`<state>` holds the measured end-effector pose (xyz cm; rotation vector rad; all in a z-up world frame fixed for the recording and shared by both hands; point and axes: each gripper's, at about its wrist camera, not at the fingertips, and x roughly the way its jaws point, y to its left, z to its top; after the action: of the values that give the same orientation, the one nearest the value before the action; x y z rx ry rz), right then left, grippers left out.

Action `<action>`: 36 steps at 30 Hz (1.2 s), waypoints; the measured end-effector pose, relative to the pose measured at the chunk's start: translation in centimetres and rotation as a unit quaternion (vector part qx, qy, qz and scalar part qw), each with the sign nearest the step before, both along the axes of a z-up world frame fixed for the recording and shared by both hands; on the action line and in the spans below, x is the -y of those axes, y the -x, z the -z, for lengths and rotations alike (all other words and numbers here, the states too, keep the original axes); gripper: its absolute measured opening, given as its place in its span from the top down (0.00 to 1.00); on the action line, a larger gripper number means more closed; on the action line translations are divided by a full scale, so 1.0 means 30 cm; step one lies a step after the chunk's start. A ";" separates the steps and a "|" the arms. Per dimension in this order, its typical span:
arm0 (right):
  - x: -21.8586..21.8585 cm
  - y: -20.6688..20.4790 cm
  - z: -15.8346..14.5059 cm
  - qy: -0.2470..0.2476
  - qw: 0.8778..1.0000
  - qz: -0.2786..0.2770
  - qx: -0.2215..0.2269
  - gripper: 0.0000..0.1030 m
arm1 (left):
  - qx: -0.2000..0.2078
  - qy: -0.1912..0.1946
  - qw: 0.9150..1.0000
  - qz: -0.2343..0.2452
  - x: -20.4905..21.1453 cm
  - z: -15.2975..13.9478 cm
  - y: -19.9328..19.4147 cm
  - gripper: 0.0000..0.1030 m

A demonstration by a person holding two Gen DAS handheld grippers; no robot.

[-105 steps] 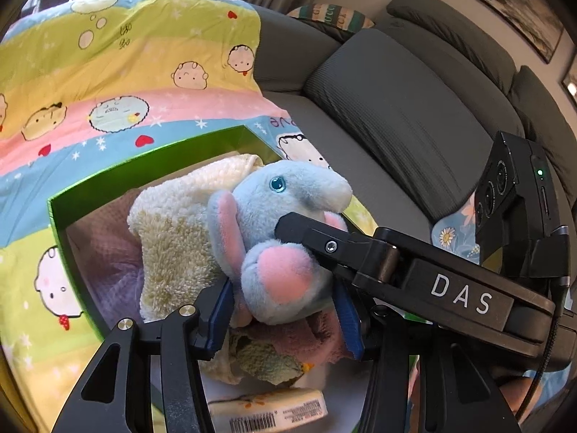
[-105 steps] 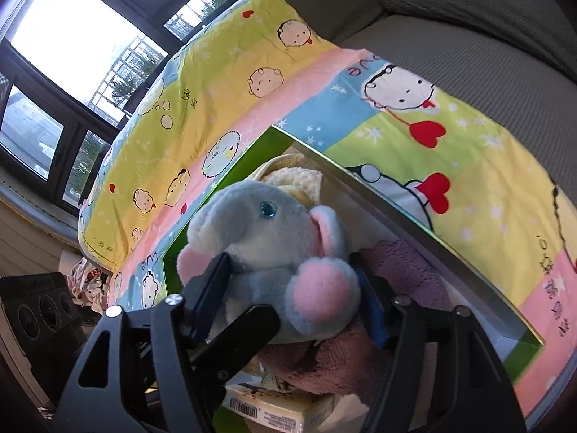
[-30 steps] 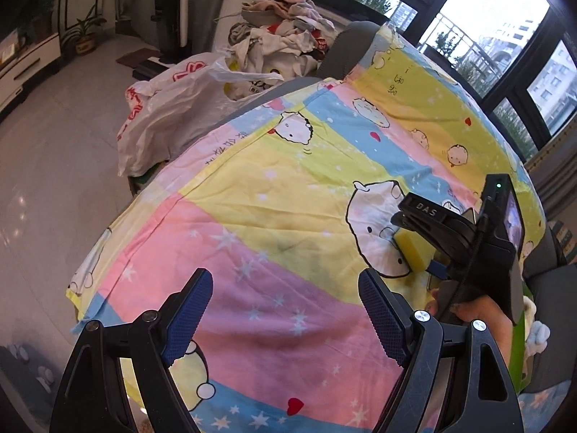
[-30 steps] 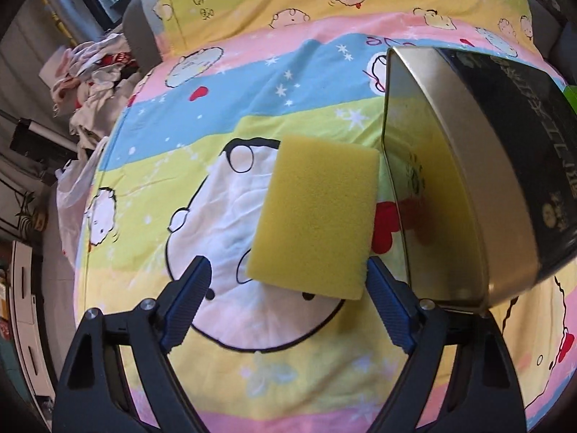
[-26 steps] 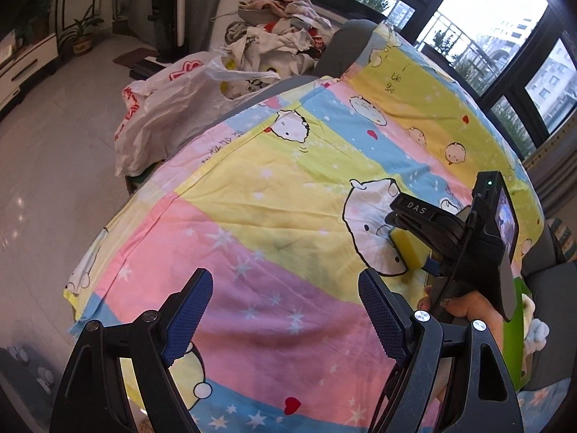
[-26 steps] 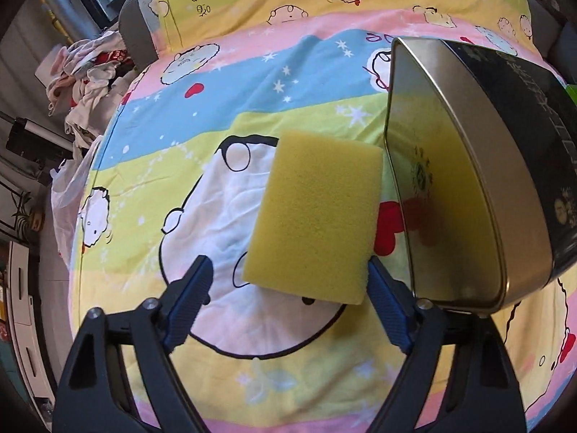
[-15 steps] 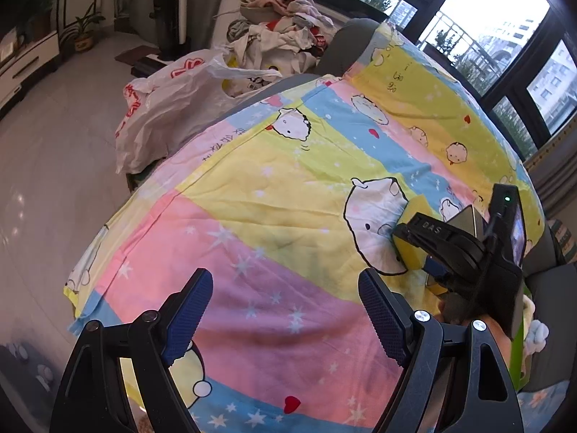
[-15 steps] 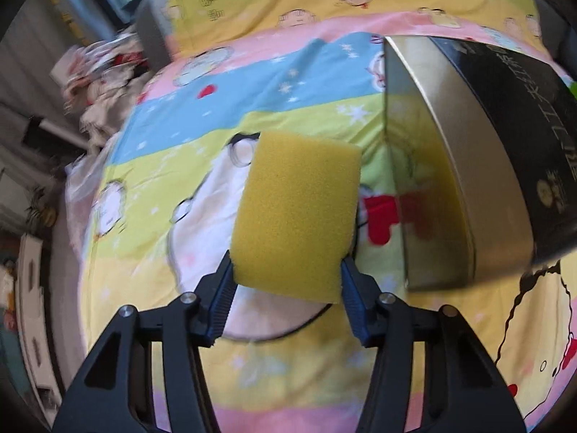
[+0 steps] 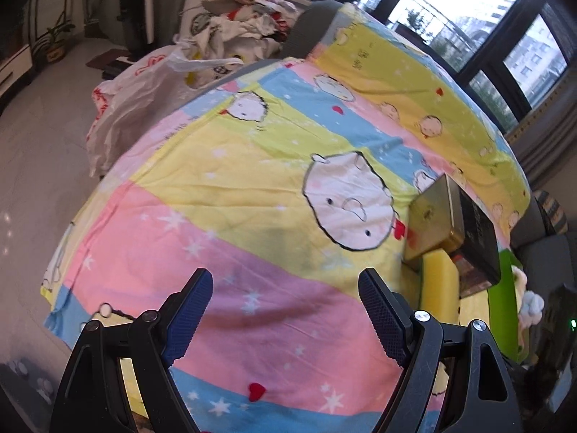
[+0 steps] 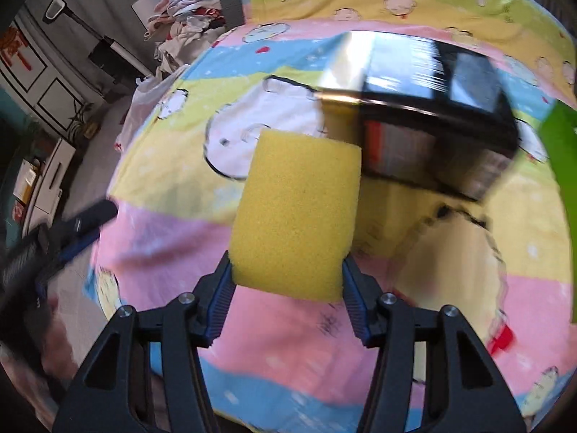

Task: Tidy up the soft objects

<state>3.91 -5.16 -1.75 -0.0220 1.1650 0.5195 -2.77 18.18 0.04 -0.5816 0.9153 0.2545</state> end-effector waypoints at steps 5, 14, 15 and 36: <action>0.176 0.060 0.014 0.033 0.999 0.010 -0.007 0.42 | 0.006 0.020 0.997 0.072 0.154 -0.003 -0.049 0.19; 0.398 0.061 0.056 0.015 0.998 0.052 -0.016 0.11 | -0.020 0.045 0.981 0.190 0.475 0.063 -0.098 0.19; 0.430 0.063 0.053 0.002 0.998 0.062 -0.018 0.11 | -0.022 0.050 0.979 0.198 0.505 0.071 -0.097 0.19; 0.505 -0.071 0.183 -0.203 0.970 0.077 -0.107 0.63 | -0.016 -0.003 0.962 0.273 0.813 0.091 -0.101 0.60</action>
<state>6.03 -20.31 -7.25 0.4842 1.2380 0.6254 0.27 -6.20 -2.70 -0.3003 1.0686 -0.2327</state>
